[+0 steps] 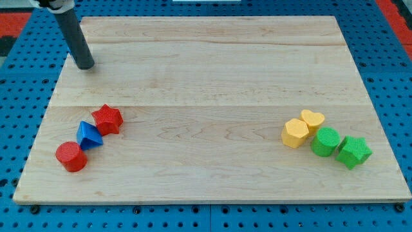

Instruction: Move the blue cube towards the top left corner of the board

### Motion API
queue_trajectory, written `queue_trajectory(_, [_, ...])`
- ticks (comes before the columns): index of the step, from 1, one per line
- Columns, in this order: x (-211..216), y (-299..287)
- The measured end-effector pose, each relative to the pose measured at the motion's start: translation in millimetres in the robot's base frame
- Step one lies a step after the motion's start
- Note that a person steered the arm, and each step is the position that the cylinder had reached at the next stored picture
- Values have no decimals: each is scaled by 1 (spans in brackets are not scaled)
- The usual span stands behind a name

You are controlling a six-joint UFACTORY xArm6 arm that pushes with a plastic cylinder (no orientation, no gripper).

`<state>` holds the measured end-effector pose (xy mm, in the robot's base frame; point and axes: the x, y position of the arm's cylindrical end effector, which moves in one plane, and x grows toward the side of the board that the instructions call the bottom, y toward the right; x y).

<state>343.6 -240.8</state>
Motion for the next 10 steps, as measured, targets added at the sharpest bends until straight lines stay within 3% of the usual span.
queue_trajectory(1, [23, -31])
queue_trajectory(3, [-57, 46])
queue_trajectory(4, [-67, 80])
queue_trajectory(5, [-31, 72])
queue_trajectory(7, [-35, -64])
queue_trajectory(8, [-35, -64])
queue_trajectory(10, [-60, 24])
